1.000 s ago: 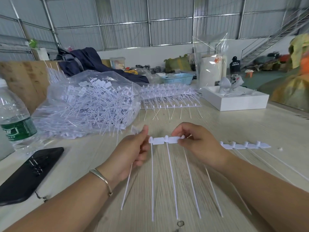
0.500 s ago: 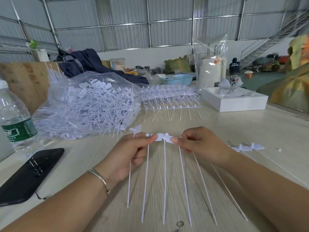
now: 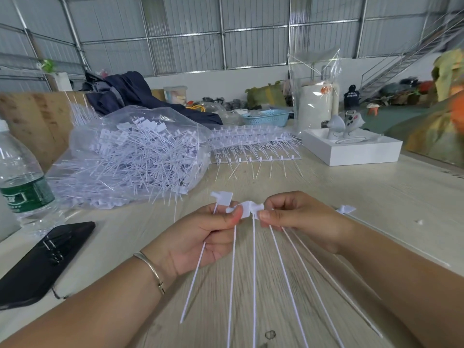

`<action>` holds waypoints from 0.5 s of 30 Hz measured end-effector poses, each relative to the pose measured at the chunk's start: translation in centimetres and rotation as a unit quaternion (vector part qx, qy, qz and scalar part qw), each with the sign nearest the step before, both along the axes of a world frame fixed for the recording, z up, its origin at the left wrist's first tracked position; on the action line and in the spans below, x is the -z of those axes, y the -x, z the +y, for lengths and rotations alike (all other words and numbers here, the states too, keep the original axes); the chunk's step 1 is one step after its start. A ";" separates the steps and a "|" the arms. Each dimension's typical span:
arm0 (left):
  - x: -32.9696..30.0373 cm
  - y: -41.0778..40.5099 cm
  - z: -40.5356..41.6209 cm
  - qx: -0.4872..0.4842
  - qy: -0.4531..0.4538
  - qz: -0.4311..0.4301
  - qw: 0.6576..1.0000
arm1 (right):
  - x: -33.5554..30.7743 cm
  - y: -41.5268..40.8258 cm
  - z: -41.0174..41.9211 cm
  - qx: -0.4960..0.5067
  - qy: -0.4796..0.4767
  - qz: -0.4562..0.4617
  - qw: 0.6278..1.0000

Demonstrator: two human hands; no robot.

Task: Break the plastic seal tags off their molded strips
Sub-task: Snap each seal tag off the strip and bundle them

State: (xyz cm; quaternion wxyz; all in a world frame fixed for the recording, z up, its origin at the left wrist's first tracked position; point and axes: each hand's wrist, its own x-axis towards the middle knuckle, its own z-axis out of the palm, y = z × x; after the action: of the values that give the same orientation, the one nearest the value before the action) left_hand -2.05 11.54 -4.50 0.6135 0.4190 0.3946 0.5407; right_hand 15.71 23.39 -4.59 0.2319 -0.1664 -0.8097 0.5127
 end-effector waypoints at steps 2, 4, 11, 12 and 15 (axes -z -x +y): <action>0.0 -0.3 -0.1 0.029 0.003 0.001 1.000 | 0.0 0.1 -0.3 -0.028 0.017 -0.011 0.999; 0.0 -0.4 -0.2 0.054 0.015 0.012 0.998 | -0.1 0.2 -0.6 -0.050 0.034 -0.016 0.998; 0.5 -0.5 0.0 0.144 0.092 0.109 0.979 | -0.1 0.3 -1.1 -0.046 0.029 0.010 0.998; 0.4 -0.5 0.0 0.146 0.100 0.107 0.978 | -0.2 0.4 -1.2 -0.041 0.026 0.013 0.999; 0.1 -0.6 -0.1 0.117 0.137 0.121 0.976 | -0.1 0.5 -1.1 -0.005 -0.020 0.016 1.000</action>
State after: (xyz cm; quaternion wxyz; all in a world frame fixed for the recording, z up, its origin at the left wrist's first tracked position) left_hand -1.43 11.45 -4.63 0.6719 0.4365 0.4845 0.3510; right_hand 15.23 22.28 -4.52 0.2458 -0.1497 -0.8168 0.5000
